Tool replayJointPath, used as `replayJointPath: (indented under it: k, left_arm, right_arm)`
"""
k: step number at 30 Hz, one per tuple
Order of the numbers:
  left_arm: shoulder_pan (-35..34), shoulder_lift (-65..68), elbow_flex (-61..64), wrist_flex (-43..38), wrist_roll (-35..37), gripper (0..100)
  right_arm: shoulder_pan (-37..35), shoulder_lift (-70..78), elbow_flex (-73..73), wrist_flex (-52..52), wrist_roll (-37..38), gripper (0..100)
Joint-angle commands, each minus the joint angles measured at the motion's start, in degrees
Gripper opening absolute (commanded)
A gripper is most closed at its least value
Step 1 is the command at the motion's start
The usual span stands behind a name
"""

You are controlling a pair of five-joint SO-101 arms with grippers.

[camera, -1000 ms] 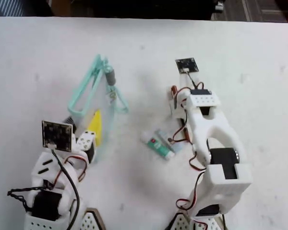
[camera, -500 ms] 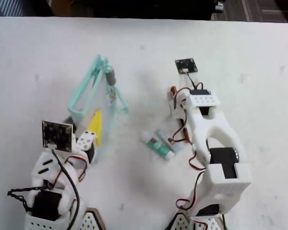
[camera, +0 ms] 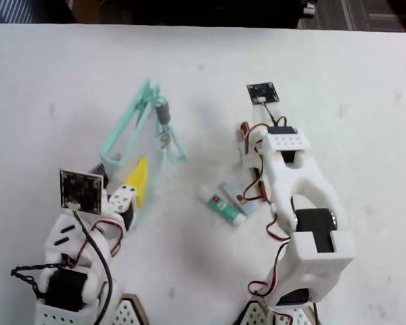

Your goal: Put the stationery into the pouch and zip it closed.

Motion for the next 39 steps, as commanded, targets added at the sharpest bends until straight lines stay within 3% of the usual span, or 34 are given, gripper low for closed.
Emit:
replayJointPath:
  k: [1,12,17,25,33,39]
  left_arm:
    - [0.9,0.0,-0.4,-1.6,0.4,19]
    - [7.0,0.0,-0.5,0.5,-1.0,20]
    - [10.0,0.0,-0.4,1.3,-3.7,21]
    - [10.4,0.0,-0.4,1.3,-3.7,21]
    - [10.1,0.0,-0.4,1.3,-3.7,21]
    - [10.3,0.0,-0.4,1.3,-3.7,21]
  right_arm:
    - [0.7,-8.9,0.3,1.7,-0.3,1.6]
    - [0.0,-41.0,9.9,4.3,1.8,1.6]
    - [-4.7,-55.5,9.8,8.3,9.4,1.6]
    - [-10.7,-77.6,4.9,8.7,10.2,1.6]
    - [-24.7,-82.0,-5.5,8.4,9.8,1.6]
    - [-27.3,-82.0,-10.9,8.3,9.8,1.6]
